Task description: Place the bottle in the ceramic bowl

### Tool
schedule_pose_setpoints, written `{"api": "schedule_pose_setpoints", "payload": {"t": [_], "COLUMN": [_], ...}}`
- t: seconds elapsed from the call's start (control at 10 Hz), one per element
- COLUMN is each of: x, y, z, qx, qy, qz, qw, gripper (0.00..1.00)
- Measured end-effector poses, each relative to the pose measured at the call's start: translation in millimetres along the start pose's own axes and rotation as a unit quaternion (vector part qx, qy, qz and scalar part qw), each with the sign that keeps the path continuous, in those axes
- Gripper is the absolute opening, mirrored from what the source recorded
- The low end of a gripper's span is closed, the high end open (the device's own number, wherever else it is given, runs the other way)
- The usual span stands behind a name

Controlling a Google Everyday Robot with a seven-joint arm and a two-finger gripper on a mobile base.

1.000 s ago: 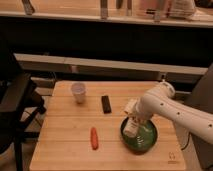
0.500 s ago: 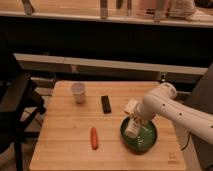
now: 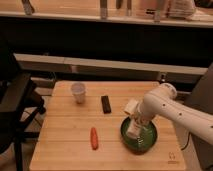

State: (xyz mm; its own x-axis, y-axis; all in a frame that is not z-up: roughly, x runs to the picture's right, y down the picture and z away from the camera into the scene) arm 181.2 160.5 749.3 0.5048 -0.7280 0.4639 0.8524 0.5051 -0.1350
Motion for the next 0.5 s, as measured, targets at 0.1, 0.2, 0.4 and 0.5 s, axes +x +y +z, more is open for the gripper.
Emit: {"api": "schedule_pose_setpoints", "payload": {"t": [0.1, 0.2, 0.4, 0.5], "x": [0.3, 0.7, 0.6, 0.6], "y": [0.7, 1.0, 0.7, 1.2], "z": [0.4, 0.5, 1.4, 1.7], "qx": [0.0, 0.0, 0.002, 0.002], "qy": [0.0, 0.0, -0.001, -0.002], "qz": [0.0, -0.001, -0.003, -0.003], "qw": [1.0, 1.0, 1.0, 1.0], "gripper": [0.57, 0.61, 0.61, 0.63]}}
